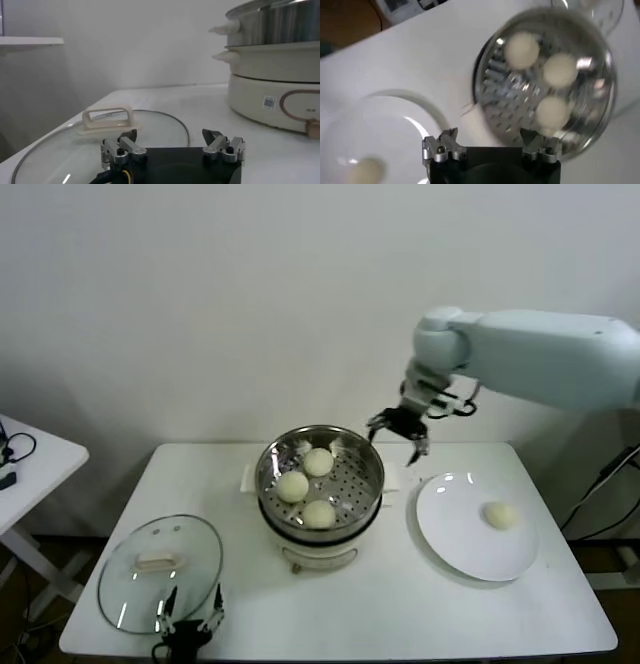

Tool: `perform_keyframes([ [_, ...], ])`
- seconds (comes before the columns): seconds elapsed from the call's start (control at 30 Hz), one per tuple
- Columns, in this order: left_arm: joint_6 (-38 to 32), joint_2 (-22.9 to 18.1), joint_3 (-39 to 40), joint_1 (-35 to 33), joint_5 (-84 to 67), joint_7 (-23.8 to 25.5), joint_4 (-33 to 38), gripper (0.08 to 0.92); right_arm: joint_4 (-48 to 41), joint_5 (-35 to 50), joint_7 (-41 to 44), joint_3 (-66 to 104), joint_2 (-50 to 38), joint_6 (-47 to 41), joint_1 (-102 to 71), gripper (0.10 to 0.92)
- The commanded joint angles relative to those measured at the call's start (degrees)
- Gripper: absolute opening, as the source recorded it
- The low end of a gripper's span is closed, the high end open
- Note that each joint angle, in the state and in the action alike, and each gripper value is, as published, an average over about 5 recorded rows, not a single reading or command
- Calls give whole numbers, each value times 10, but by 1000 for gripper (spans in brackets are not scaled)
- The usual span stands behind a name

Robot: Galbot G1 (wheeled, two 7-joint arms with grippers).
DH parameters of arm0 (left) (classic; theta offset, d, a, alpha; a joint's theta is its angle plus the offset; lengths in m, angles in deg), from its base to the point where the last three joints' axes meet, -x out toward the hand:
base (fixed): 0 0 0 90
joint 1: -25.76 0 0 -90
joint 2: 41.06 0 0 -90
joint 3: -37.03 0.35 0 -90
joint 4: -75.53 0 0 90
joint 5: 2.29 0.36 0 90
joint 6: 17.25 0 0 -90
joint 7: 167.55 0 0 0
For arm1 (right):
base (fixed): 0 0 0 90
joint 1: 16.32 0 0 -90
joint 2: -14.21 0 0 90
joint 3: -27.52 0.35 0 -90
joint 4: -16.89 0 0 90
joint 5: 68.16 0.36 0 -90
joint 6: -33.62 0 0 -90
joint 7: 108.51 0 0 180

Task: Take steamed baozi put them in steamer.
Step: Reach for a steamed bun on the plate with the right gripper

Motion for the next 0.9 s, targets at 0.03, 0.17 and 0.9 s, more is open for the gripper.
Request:
perform_keyframes([
  [0.03,-5,-16,4,4,-2,2,-5,823,-18,90,-1,-157,-173,-164,54,823],
  [0.17,-6,-17,4,3,-4,4,-3,823,-40,12,-27,-93,-231,-190,-38,823],
  [0.9,-17,-17,-3,-7,0,3,-8,823,-237,-178,-70,268,-212,-161,-415,823],
])
